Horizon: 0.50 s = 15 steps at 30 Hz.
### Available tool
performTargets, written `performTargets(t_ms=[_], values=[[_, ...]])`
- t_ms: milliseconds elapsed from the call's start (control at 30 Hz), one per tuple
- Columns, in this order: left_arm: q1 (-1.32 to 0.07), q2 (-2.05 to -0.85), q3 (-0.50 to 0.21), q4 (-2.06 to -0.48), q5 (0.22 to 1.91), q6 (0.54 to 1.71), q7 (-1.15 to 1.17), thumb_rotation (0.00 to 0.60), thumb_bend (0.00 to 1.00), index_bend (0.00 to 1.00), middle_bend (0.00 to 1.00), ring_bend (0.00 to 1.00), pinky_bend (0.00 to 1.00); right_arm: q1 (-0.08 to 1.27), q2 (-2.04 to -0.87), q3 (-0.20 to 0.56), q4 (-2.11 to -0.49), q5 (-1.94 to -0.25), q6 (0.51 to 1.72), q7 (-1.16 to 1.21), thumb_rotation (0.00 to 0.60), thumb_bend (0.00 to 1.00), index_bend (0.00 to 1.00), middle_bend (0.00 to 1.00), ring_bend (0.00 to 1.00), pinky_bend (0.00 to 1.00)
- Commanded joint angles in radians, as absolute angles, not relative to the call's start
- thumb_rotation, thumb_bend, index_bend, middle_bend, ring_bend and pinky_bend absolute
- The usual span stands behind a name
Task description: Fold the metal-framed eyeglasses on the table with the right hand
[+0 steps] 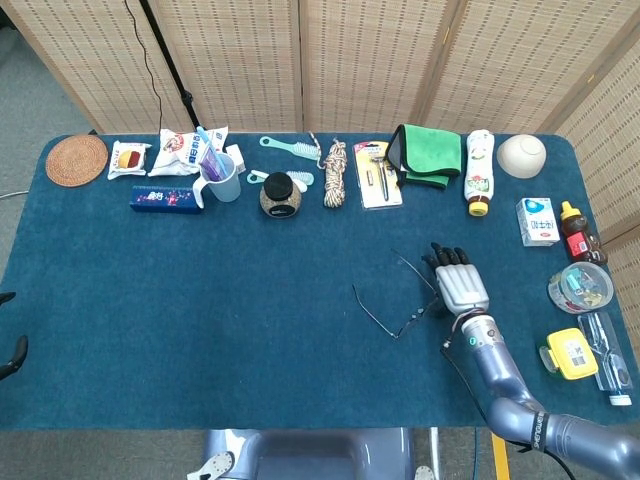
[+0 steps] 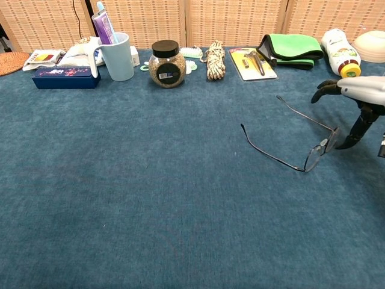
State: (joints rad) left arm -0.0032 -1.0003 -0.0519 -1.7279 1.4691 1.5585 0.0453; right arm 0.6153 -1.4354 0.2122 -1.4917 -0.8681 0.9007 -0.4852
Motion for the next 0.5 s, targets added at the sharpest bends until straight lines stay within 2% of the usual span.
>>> performTargets(t_ms=[33,500], values=[[-0.005,-1.002,-0.053,-1.729,1.472,1.558,0.046,0.477,0.41,0.21,0.11,0.15,0.14,0.634,-1.398,0.207,-1.537,-0.816,0.886,-0.513,0.600,0.00,0.19,0.00,0.00,0.00],[-0.007,-1.003,-0.054,-1.728,1.476,1.562,0.045,0.475,0.41,0.21,0.11,0.15,0.14,0.715,-1.392,0.170,-1.595,-0.611,0.920,-0.632,0.600,0.00,0.23,0.00,0.00,0.00]])
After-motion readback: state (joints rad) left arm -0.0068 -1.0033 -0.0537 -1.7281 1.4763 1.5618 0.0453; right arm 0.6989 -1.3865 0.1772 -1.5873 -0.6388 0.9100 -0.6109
